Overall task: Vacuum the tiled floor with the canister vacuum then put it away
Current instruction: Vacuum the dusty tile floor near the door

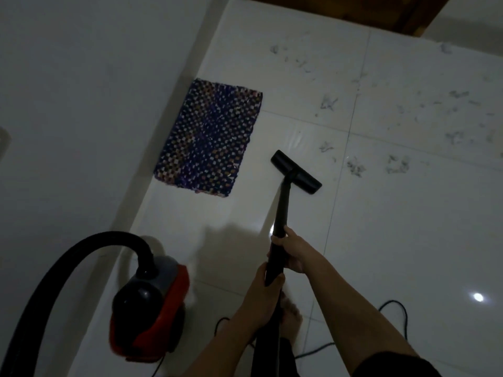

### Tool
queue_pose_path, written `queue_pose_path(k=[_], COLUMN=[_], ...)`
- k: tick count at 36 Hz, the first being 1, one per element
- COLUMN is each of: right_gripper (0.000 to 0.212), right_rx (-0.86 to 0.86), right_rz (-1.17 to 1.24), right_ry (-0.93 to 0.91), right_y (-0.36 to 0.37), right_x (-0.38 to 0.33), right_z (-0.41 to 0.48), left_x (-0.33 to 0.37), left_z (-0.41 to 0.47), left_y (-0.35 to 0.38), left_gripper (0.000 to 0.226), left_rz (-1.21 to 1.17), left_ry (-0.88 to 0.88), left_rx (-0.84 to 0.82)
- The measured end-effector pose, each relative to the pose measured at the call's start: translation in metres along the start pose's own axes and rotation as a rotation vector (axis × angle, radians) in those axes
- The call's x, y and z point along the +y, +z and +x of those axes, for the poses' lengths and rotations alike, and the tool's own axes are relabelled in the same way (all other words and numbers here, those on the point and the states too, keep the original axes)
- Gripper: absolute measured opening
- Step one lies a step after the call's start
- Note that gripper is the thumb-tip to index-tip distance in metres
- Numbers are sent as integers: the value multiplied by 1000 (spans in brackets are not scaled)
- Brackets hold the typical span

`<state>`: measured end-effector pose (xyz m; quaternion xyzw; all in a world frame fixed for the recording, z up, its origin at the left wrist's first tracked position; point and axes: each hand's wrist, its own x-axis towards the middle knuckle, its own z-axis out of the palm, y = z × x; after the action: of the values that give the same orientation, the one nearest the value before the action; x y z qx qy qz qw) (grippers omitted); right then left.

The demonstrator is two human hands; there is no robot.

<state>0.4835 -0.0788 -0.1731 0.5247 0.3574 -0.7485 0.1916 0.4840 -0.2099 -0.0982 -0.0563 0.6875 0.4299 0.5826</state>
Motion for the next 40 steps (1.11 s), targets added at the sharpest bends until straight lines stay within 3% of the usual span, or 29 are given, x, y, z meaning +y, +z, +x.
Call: queue_pose_path(k=[11,16,21,30,40], right_gripper=[64,26,16,49,64], right_rx=[94,66,13,30,162], right_rz=[-45,114,247,49,-191], right_ry=[-165,-182,-146,-101,-174], right_y=[-49,-56,-55,-34,1], right_x=[-48,-66,-86,-167,-272], right_z=[30,39,48,84,116], left_x=[57,74,89,148,245], left_z=[45,60,75,122,162], left_y=[47,53,48,25,-15], left_gripper=[29,30,43,42,35], left_rz=[-210,-221,-248,-316,-324], left_ry=[-34,-27,-41,-43,12], left_rx=[-14,-10,-4,4,-44])
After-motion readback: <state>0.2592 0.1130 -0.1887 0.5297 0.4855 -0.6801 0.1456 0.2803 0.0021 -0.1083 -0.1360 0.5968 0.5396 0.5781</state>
